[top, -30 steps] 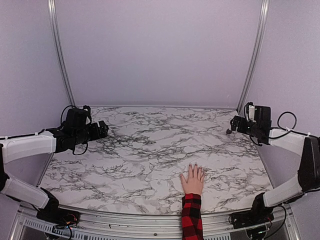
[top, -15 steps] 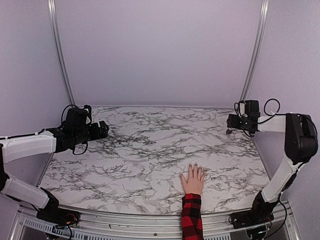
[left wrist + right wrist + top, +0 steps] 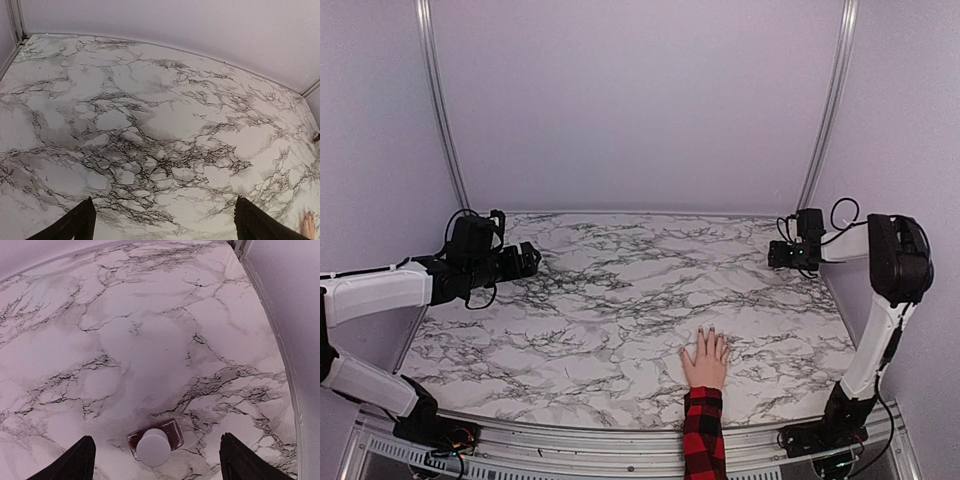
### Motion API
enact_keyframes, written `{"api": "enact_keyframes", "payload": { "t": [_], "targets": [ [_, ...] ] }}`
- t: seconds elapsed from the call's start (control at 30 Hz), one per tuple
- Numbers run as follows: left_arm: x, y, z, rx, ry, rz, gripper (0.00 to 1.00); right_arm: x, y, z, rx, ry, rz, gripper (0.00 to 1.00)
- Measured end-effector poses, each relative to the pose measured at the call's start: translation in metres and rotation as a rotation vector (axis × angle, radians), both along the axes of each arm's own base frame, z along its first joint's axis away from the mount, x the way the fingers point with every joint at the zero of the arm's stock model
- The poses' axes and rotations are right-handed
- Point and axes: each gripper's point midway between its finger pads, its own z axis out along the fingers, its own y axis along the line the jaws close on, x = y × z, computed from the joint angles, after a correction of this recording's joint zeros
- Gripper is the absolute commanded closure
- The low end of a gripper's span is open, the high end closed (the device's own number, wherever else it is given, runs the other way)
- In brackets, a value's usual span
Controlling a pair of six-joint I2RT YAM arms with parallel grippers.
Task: Paint the nails
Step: Pick up the nail polish bottle from the corner of the board.
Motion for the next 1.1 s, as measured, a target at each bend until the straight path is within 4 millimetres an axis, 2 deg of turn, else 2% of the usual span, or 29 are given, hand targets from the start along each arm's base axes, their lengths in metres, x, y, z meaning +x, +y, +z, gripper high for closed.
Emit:
{"api": "enact_keyframes", "payload": {
  "t": [0.27,0.5,0.7,1.1],
  "targets": [
    [0.000,-0.002,0.000,-0.007,0.000,-0.010,0.01,0.003,-0.001,-0.024,-0.018,0.047,0.009,0.19],
    [0.000,-0.004,0.001,-0.012,-0.001,-0.017,0.01,0.009,-0.005,-0.037,-0.041,0.065,0.011,0.26],
    [0.000,-0.004,0.001,-0.012,-0.002,-0.017,0.01,0.015,-0.005,-0.037,-0.052,0.053,0.022,0.37],
    [0.000,-0.003,0.001,-0.008,-0.003,-0.019,0.01,0.015,-0.002,-0.037,-0.046,0.052,0.042,0.55]
  ]
}}
